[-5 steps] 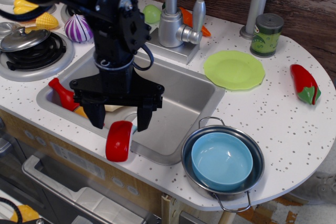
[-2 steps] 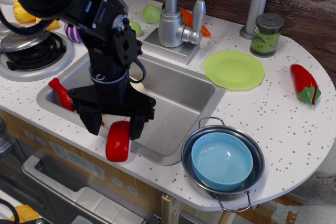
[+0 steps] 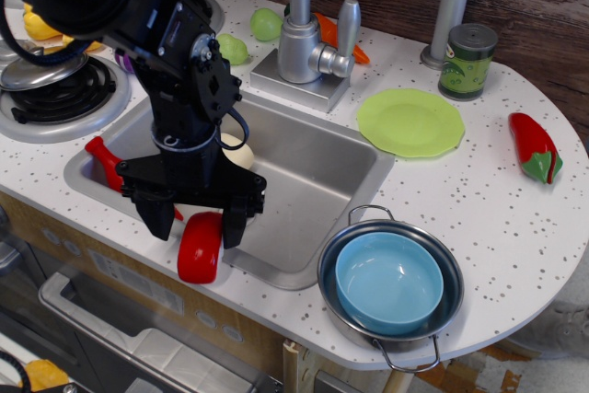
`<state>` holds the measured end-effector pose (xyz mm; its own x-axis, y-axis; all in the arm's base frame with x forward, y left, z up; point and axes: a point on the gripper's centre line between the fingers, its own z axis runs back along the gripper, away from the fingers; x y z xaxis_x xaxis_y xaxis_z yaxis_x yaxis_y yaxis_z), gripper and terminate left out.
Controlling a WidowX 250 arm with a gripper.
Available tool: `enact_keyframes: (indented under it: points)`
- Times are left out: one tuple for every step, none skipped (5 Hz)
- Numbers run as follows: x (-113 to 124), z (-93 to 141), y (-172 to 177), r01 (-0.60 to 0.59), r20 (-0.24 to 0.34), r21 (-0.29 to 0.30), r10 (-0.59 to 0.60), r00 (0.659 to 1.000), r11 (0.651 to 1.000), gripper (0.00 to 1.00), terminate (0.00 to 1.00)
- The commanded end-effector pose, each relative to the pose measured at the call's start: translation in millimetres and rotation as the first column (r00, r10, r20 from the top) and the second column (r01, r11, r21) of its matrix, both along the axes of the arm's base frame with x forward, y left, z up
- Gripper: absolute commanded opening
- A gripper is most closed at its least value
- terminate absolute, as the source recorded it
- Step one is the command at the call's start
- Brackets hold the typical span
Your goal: Put sushi on plate
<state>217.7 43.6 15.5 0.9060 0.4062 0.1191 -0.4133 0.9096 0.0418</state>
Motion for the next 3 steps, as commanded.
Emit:
enact_keyframes:
  points:
    - [0.4, -3.4, -1.4, 0.037, 0.035, 0.01, -0.037, 0.999, 0.999, 1.0, 0.0]
    - [-2.0, -6.4, -4.9, 0.046, 0.064, 0.048, -0.049, 0.997, 0.998, 0.0, 0.0]
    - [-0.8, -6.7, -5.9, 0.048, 0.06, 0.044, -0.051, 0.997, 0.998, 0.0, 0.0]
